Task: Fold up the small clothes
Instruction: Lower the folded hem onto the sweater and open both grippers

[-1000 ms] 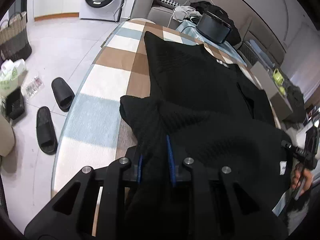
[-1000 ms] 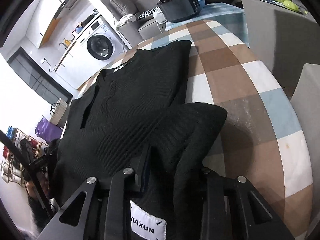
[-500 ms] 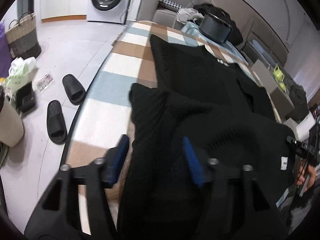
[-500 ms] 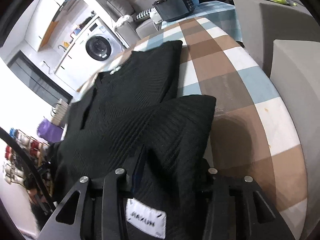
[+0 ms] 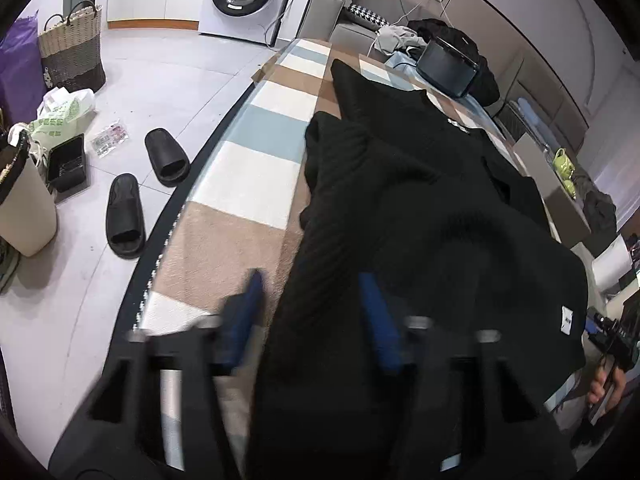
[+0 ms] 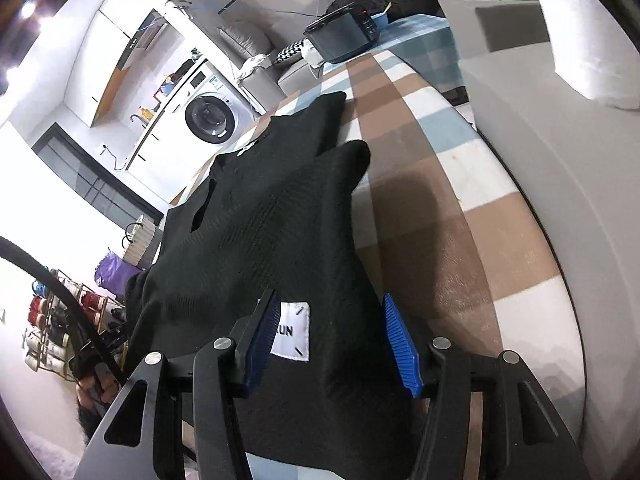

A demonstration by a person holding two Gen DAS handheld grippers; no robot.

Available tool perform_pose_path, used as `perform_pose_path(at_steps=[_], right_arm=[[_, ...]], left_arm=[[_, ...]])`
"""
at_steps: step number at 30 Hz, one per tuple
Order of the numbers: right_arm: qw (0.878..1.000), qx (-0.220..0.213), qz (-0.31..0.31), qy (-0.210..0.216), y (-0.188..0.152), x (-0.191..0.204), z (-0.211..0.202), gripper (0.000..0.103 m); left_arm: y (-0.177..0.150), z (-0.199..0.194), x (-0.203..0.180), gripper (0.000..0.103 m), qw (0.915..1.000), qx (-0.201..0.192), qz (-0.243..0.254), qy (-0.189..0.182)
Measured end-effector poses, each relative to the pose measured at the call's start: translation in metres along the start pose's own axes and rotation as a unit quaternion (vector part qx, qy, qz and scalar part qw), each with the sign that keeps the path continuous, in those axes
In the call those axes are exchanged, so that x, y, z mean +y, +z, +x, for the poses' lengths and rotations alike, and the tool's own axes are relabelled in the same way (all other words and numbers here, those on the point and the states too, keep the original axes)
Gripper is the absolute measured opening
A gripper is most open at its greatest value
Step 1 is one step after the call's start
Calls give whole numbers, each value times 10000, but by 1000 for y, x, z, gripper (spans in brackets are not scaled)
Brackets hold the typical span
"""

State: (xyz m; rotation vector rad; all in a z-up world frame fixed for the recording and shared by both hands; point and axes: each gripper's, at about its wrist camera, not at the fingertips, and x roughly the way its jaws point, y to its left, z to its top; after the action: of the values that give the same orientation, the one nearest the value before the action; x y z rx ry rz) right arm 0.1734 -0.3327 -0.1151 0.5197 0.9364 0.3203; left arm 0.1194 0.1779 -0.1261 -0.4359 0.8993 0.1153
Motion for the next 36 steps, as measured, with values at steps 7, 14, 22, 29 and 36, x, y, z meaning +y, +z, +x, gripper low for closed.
perform_pose_path(at_steps=[7,14,22,29,36], right_arm=[[9993,-63,-347,-114,5,11,10,6],[9918,-1005,-771,186,40,41,-22,5],[9871,-1472,-630,-9,87,49,-16,5],[9956,-678,-45,-652,96,18,48,5],[9977,-432,480,-206,76,-6,33,40]], left_arm=[[10,-14,-14,4,9984,-534,164,-33],[49,-37,-14,4,9941,-1034,-39,-340],[103,-14,-21,4,9931,-1149,100,-217],[110,48,-11,5,9995,-314,71,74],[94,29,6,47,9990,-405,-107,163]])
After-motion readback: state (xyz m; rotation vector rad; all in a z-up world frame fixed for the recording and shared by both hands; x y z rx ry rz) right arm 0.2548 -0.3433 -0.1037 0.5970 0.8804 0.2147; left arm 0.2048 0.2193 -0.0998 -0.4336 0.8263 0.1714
